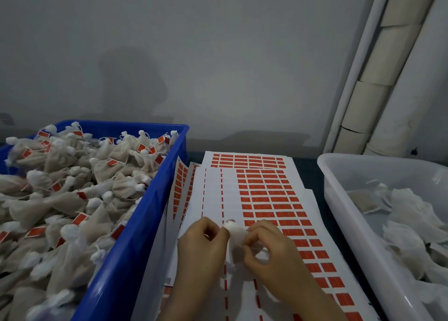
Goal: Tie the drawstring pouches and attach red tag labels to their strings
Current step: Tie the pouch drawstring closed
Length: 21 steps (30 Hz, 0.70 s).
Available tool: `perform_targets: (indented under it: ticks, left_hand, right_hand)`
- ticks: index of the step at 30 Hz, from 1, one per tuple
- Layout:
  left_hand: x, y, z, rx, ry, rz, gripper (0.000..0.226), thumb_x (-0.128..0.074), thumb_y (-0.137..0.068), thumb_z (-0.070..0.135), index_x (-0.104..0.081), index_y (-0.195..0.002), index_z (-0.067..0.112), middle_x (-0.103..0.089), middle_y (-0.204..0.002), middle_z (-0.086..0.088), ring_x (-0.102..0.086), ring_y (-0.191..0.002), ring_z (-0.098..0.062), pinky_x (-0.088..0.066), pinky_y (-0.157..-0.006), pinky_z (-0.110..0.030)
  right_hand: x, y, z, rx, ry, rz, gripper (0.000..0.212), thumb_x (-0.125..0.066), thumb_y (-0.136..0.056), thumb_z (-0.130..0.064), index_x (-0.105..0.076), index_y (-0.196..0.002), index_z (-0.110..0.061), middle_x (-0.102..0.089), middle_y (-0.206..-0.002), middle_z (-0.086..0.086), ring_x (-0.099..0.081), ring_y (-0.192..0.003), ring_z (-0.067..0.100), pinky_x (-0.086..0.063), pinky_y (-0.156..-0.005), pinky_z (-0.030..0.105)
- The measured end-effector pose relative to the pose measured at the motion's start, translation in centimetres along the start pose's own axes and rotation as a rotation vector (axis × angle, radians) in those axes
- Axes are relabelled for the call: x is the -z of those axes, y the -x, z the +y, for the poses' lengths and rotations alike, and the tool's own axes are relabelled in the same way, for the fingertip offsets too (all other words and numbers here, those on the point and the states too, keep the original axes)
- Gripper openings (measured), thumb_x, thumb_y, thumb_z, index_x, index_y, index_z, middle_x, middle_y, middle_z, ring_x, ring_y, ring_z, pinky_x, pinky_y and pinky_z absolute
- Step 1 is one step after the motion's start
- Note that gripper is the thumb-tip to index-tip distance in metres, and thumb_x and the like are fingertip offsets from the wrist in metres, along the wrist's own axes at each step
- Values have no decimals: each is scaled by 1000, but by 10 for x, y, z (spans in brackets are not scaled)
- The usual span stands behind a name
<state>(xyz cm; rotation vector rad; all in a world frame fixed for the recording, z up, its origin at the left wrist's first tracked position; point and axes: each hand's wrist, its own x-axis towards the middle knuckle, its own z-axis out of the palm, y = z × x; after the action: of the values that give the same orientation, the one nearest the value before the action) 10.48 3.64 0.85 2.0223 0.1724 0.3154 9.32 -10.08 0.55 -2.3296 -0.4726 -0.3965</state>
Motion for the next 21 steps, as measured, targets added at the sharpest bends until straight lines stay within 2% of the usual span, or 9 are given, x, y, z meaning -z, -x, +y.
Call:
perform_targets:
  ticks: [2,4,7,9,10,12,17,19,21]
  left_hand:
    - [0,-5,-3,155,100,-112,28,-59,-85,17,-55,-58,17,-56,-58,0,-52,-56,-11,-39,-52,-17]
    - [0,-8,-4,325,209,-222,23,-57,-87,20,-61,-67,11,-58,-64,-5,-52,-58,-15,-47,-55,-25]
    - [-2,-9,-5,523,316,-303,20,-57,-89,19,-57,-75,5,-55,-68,-10,-50,-58,-16,-52,-73,-35]
    - [-2,-8,-6,564,278,-336,19,-58,-88,21,-55,-77,5,-56,-75,-13,-51,-68,-22,-49,-88,-39]
    - [-3,-7,-6,567,276,-345,20,-60,-87,22,-56,-79,5,-57,-81,-15,-51,-74,-24,-47,-93,-40]
    - [-2,-5,-5,526,359,-338,21,-64,-84,27,-62,-81,7,-62,-85,-13,-55,-76,-22,-49,-88,-39]
    - [-2,1,-2,352,539,-375,16,-63,-79,36,-75,-86,28,-76,-88,4,-66,-94,-21,-52,-90,-43]
    - [-3,2,0,304,556,-375,15,-62,-76,40,-75,-80,36,-76,-83,11,-67,-91,-16,-55,-81,-34]
    - [-2,3,3,273,556,-351,14,-62,-76,39,-74,-72,42,-76,-79,17,-68,-86,-11,-53,-69,-23]
  right_hand:
    - [-3,0,-2,52,43,19,8,-66,-76,-18,-62,-79,-13,-56,-85,-15,-50,-74,-5,-40,-73,-1]
    - [-5,1,-4,85,93,16,7,-65,-71,-19,-63,-76,-14,-65,-83,-5,-47,-69,-7,-38,-71,0]
    - [-7,1,-6,88,128,5,10,-67,-66,-20,-64,-74,-16,-68,-79,-3,-48,-66,-4,-33,-71,-2]
    - [-8,1,-6,78,120,15,10,-67,-66,-20,-65,-75,-16,-69,-78,-3,-47,-67,-7,-32,-72,-2]
    - [-9,1,-5,85,119,28,10,-66,-66,-19,-65,-75,-15,-69,-78,-2,-46,-68,-7,-31,-73,-2]
    - [-8,2,-5,91,114,28,9,-66,-67,-17,-65,-75,-14,-69,-78,0,-47,-70,-5,-31,-73,-1]
    - [-5,2,-7,95,90,85,11,-60,-74,-21,-66,-78,-13,-70,-80,1,-54,-73,3,-41,-77,9]
    - [-3,1,-12,122,132,148,17,-54,-81,-26,-65,-75,-15,-71,-71,-3,-61,-63,4,-49,-69,11]
    - [1,1,-17,173,171,180,35,-39,-91,-32,-65,-75,-17,-71,-67,-6,-65,-57,4,-45,-65,6]
